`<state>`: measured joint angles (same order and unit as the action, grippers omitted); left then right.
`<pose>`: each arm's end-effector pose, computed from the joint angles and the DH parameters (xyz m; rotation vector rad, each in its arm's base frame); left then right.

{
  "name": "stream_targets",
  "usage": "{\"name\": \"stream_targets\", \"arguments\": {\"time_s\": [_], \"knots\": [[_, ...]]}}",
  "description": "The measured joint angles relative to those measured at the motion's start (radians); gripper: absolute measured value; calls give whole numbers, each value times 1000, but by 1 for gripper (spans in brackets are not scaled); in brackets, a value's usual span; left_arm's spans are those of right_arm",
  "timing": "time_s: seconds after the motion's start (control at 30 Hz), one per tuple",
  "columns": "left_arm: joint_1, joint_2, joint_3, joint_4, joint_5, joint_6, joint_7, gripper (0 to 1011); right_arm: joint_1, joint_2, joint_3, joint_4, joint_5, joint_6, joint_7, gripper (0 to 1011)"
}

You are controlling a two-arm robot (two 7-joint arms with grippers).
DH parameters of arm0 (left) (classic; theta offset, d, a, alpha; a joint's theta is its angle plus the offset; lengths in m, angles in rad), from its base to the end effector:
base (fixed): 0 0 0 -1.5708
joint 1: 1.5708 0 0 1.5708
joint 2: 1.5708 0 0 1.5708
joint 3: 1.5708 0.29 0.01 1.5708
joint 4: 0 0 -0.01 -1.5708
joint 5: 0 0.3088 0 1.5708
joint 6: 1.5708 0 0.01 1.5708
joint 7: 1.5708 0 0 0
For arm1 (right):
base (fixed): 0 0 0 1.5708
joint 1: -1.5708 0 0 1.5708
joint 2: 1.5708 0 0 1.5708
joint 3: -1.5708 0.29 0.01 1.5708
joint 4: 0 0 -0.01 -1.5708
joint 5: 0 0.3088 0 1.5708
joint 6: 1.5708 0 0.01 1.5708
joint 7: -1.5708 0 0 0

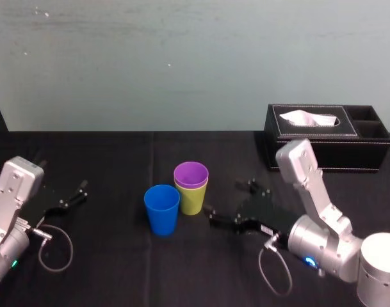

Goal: Stack the three plastic cups sequentially using one hand.

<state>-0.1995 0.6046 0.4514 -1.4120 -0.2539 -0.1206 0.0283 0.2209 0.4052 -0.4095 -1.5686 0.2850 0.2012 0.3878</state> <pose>0.3581 0.0826 -0.3023 0.3043 -0.2850 1.2479 0.3661 0.0014 -0.2559 -0.2366 -0.0094 -0.8264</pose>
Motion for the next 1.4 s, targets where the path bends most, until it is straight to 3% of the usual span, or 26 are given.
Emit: {"name": "stream_targets", "arguments": {"time_s": [0.2,0.43,0.63,0.97,1.4], "knots": [[0,0,0,0,0,0,0,1000,-75,29,-1,-77,3,46,-10,1004],[0,0,0,0,0,0,0,1000,-88,24,-28,-100,-8,91,-17,1004],[0,0,0,0,0,0,0,1000,-68,-1,-60,-101,-30,140,-24,1004],[0,0,0,0,0,0,0,1000,-2,-69,-89,-41,-37,225,-25,1004],[0,0,0,0,0,0,0,1000,43,-126,-114,30,-68,241,-42,1004]]}}
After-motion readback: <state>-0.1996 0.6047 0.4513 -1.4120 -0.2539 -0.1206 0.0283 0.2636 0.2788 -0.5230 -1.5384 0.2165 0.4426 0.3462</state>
